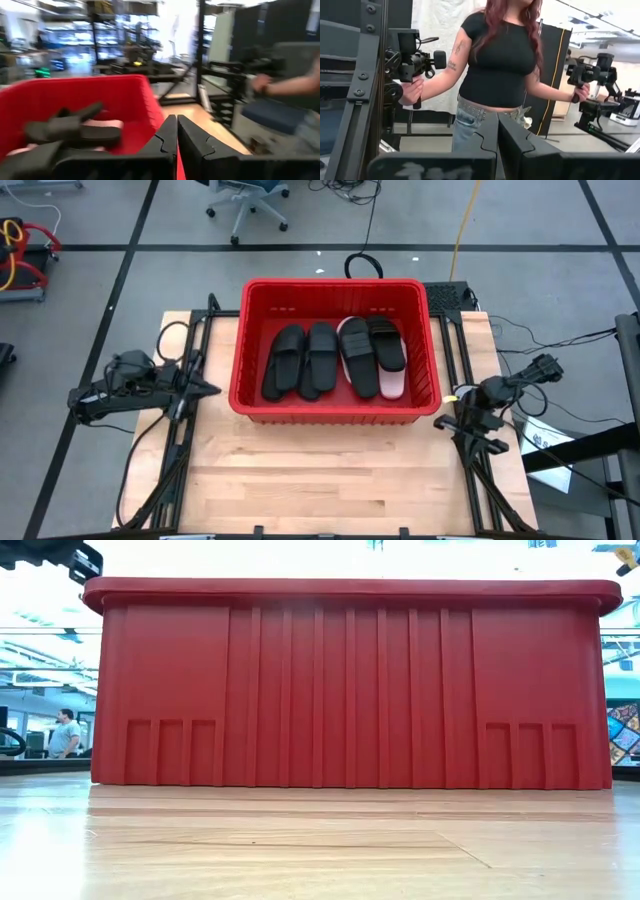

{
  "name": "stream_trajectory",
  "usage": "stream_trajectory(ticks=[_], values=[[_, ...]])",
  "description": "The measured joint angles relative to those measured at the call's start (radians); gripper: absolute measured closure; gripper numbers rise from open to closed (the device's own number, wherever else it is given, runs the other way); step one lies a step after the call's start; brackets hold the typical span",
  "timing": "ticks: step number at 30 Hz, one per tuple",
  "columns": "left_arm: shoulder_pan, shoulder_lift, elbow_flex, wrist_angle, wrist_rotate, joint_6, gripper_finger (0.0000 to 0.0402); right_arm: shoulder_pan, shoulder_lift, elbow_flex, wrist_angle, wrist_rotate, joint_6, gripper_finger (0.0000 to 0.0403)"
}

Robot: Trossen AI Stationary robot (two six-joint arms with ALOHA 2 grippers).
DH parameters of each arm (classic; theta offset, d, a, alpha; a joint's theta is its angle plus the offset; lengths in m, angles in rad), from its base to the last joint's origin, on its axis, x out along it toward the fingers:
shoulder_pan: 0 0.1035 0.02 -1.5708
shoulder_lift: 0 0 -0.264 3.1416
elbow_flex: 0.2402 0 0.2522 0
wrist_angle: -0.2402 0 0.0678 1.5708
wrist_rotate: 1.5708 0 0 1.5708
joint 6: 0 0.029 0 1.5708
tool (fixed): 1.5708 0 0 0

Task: Pick and place slides into bin
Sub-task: Return to Home Position

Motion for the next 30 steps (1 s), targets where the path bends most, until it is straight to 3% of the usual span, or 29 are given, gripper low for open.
stream_trajectory(ticks=[4,13,19,25,30], values=[[0.0,0.0,0.0,-0.042,0.102,0.024,0.039,0.0,0.0,0.0,-0.02,0.001,0.004,0.0403],[0.0,0.0,-0.098,0.093,0.138,0.022,0.0388,0.0,0.0,0.0,-0.024,0.002,0.002,0.0403],[0.0,0.0,-0.232,0.252,0.284,-0.032,0.0399,0.0,0.0,0.0,-0.024,0.002,0.001,0.0403],[0.001,-0.001,-0.318,0.409,0.509,-0.07,0.0387,0.0,0.0,-0.001,-0.024,0.002,0.0,0.0403],[0.001,-0.001,-0.353,0.448,0.613,-0.07,0.0391,0.0,0.0,-0.001,-0.024,0.002,0.0,0.0403]])
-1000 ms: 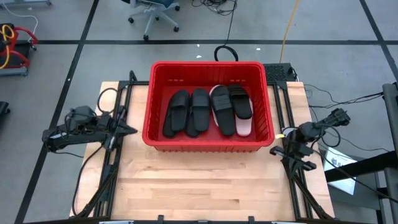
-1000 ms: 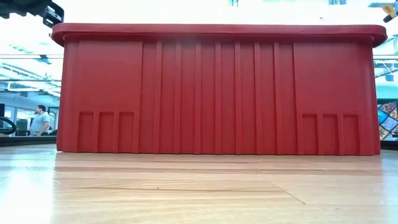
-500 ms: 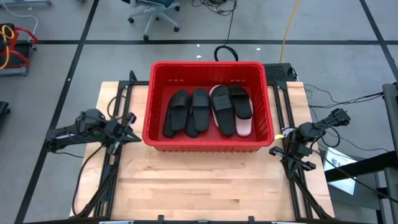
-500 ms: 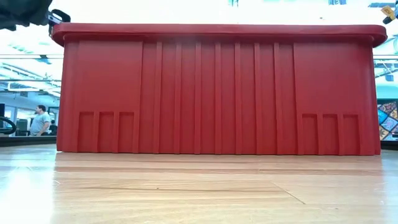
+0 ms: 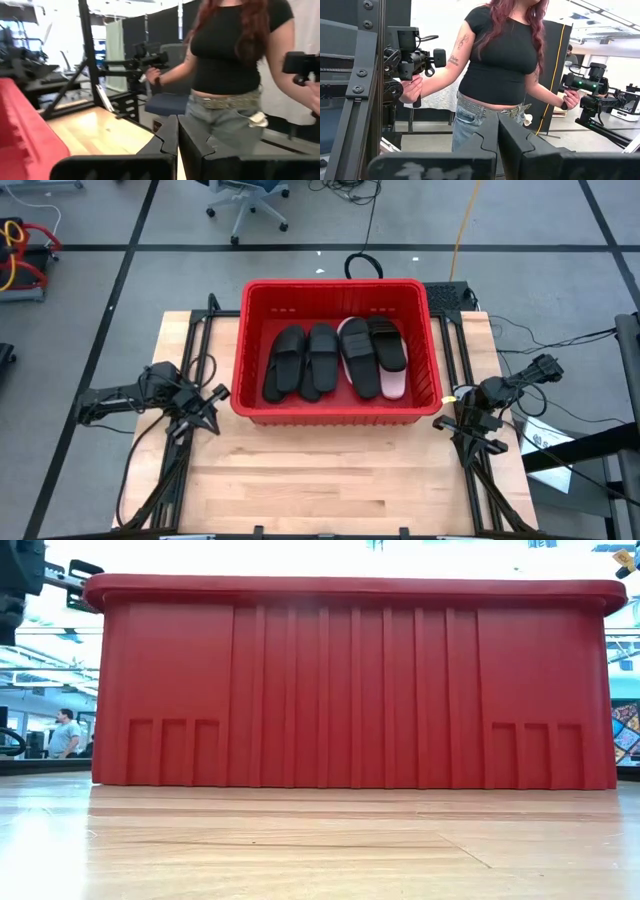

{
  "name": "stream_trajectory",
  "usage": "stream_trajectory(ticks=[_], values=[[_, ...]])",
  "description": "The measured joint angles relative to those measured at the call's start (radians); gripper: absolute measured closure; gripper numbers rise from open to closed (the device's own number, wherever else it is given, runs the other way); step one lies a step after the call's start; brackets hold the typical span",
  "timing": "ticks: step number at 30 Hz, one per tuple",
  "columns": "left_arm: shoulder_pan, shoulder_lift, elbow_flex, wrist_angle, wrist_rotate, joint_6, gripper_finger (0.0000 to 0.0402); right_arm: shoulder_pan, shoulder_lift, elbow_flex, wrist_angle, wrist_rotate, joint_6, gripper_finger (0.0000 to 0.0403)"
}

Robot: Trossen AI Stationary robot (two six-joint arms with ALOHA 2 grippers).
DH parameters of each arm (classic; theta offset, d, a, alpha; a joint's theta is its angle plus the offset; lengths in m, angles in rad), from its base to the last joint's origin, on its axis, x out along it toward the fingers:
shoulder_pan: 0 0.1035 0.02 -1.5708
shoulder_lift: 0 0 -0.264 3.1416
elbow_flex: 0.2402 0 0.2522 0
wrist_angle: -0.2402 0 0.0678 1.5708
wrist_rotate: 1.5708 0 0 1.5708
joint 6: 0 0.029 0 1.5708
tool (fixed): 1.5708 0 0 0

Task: Pick and place slides into bin
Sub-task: Return to Home Position

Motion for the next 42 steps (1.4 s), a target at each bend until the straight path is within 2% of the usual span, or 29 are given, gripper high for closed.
stream_trajectory(ticks=[4,10,14,18,21,32,36,42], values=[[-0.001,0.0,-0.027,0.0,0.048,-0.019,0.0399,0.0,0.0,0.0,0.0,0.0,0.002,0.0403],[-0.001,0.0,-0.046,-0.002,0.139,-0.028,0.0382,0.0,0.0,0.0,0.0,0.0,0.019,0.0403],[-0.001,0.0,-0.068,-0.004,0.201,0.0,0.0385,0.0,0.0,0.0,0.0,0.0,0.019,0.0403],[-0.001,0.002,-0.067,-0.058,0.223,0.126,0.0396,0.0,0.0,0.0,0.0,0.0,0.019,0.0403],[-0.002,0.002,-0.067,-0.062,0.235,0.167,0.04,0.0,0.0,0.0,-0.003,0.0,0.019,0.0403],[-0.001,0.002,-0.067,-0.061,0.228,-0.026,0.0374,0.0,0.0,0.0,-0.013,0.001,0.019,0.0403],[-0.001,0.002,-0.067,-0.059,0.209,-0.094,0.0376,0.0,0.0,0.0,-0.013,0.001,0.019,0.0403],[-0.002,0.002,-0.067,-0.056,0.189,-0.114,0.039,0.0,0.0,0.0,-0.012,0.001,0.019,0.0403]])
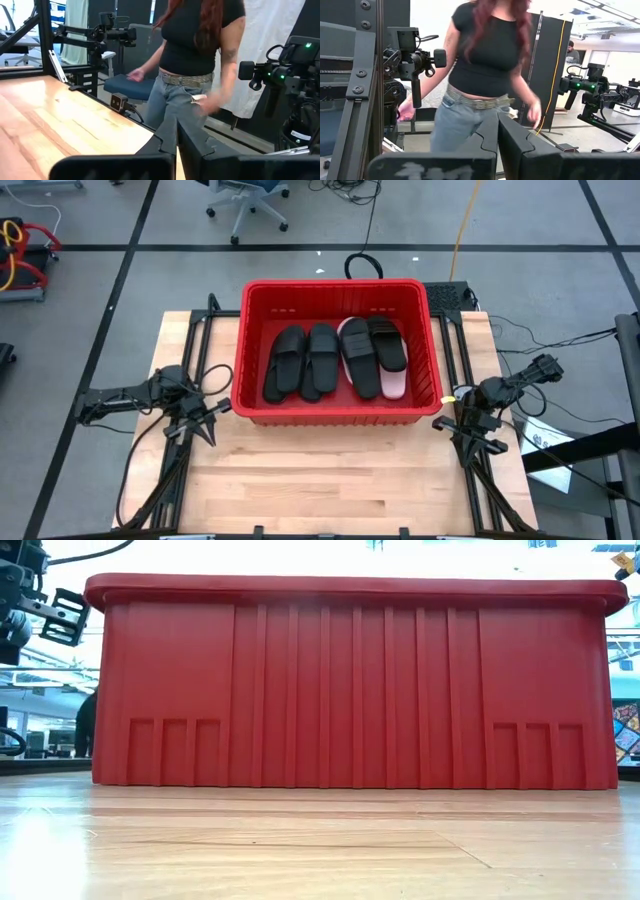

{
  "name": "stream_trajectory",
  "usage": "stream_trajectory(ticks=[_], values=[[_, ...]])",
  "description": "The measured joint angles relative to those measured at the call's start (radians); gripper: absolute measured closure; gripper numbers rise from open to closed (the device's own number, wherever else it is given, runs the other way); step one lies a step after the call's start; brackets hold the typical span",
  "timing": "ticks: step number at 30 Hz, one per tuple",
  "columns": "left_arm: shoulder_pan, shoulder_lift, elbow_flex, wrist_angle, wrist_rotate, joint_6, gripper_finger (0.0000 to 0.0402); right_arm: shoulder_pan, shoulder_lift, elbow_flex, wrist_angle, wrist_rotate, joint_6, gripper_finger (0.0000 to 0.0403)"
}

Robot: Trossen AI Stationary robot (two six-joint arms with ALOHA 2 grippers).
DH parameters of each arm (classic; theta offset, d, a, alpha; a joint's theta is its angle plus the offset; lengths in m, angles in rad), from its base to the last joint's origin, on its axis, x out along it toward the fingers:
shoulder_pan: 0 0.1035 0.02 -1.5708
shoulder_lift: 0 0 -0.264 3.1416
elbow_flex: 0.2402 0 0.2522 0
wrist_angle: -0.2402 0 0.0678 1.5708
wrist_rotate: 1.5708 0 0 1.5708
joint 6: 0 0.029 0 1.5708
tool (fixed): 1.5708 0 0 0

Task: Pick and place slides into bin
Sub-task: Return to Home Position

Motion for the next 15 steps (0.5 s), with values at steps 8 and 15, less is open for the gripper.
stream_trajectory(ticks=[8,15], values=[[0.0,0.0,-0.001,0.029,-0.022,-0.005,0.0393,0.0,0.0,0.0,0.0,0.0,0.0,0.0403],[0.0,0.0,-0.001,0.036,-0.022,-0.004,0.0374,0.0,0.0,0.0,0.0,0.0,0.0,0.0403]])
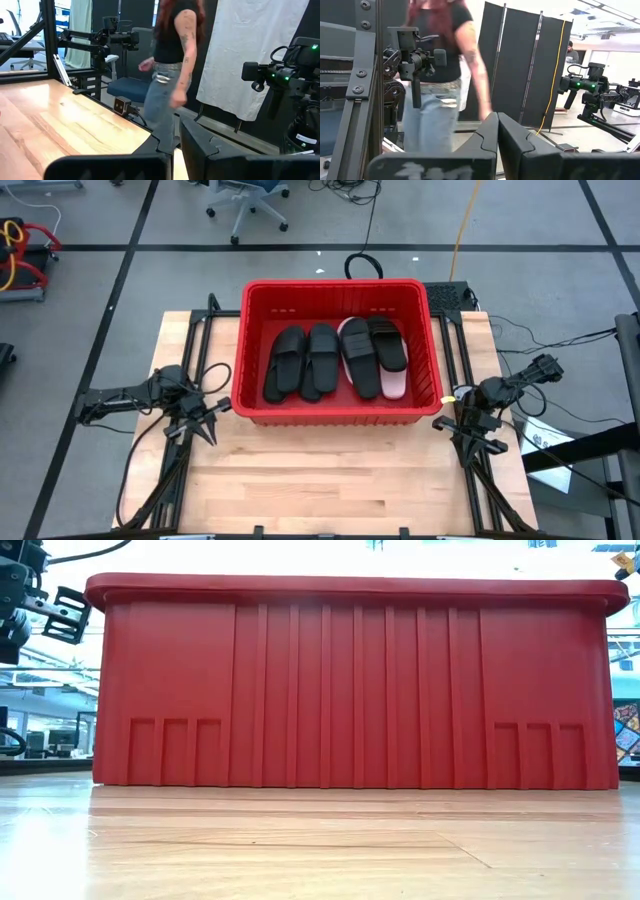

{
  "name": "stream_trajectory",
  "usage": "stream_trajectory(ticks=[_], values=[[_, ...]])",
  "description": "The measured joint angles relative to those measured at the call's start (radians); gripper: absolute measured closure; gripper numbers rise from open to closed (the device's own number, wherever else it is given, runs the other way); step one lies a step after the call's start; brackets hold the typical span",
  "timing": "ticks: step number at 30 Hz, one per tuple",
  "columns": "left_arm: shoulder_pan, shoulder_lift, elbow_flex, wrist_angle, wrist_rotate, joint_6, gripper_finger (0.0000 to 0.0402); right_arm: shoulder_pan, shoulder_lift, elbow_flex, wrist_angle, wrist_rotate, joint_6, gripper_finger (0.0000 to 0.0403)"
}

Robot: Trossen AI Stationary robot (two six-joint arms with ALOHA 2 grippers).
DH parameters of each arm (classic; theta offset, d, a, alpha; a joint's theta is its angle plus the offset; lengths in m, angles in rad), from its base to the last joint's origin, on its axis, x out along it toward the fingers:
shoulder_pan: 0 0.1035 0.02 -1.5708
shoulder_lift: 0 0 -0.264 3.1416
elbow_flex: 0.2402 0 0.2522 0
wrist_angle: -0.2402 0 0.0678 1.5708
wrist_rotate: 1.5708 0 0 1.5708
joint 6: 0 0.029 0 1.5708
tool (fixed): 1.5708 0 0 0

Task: Pick and place slides into bin
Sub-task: Return to Home Position

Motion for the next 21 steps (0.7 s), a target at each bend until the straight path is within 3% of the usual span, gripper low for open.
stream_trajectory(ticks=[14,21], values=[[0.0,0.0,0.0,0.003,0.0,0.001,0.04,0.0,0.0,0.0,0.0,0.0,0.0,0.0403],[0.0,0.0,0.0,0.003,0.0,0.002,0.0383,0.0,0.0,0.0,0.0,0.0,0.0,0.0403]])
